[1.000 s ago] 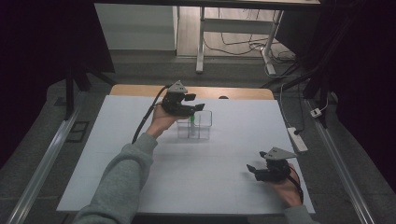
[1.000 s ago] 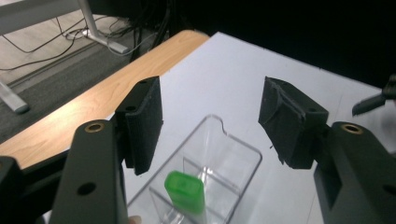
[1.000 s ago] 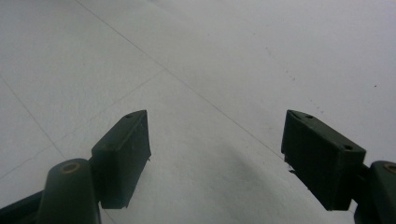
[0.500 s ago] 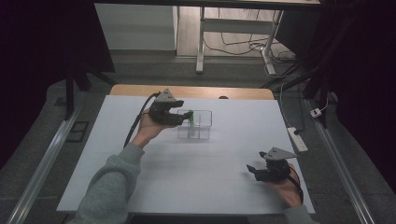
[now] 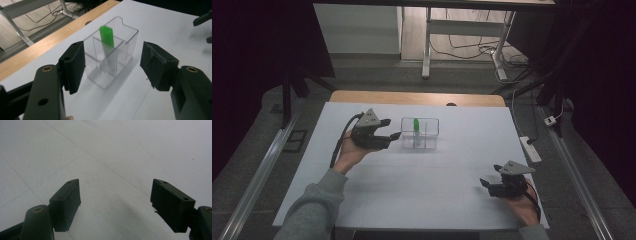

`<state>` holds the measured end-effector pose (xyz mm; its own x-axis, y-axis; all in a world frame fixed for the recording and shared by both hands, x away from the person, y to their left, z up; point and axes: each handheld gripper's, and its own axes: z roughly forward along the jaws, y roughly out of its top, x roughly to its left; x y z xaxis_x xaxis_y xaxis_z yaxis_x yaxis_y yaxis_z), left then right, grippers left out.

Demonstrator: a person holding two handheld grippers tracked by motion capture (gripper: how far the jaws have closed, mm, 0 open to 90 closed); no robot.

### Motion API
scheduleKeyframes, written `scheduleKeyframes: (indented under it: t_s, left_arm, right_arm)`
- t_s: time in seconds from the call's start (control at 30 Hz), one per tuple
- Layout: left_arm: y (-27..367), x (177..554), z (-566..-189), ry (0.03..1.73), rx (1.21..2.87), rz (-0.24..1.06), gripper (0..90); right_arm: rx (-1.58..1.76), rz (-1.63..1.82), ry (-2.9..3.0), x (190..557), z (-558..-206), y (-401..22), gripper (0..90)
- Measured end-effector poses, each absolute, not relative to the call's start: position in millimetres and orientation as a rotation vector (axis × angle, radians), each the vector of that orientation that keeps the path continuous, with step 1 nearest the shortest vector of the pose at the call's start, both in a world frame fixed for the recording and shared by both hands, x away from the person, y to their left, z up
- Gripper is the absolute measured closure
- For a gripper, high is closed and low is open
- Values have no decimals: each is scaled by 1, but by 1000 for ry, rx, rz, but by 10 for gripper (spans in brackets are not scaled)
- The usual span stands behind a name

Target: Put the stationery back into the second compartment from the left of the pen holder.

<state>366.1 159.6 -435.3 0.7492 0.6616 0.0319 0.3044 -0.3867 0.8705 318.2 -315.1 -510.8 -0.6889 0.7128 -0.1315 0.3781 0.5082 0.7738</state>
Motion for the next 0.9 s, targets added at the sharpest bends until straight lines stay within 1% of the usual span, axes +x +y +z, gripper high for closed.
scheduleKeyframes:
  t_s: [0.17, 0.33, 0.4, 0.9]
  left_arm:
    - [169, 349, -445, 744, 2025, 478, 362]
    - [179, 331, -457, 769, 2026, 471, 359]
    - [181, 324, -462, 770, 2048, 489, 358]
    - [201, 287, -494, 843, 2069, 443, 319]
  right_arm:
    - [896, 1037, 2317, 315, -511, -316, 241]
    - [905, 1031, 2311, 315, -511, -317, 241]
    - [894, 1038, 2315, 315, -511, -318, 241]
    - [902, 1042, 2312, 313, -511, -321, 241]
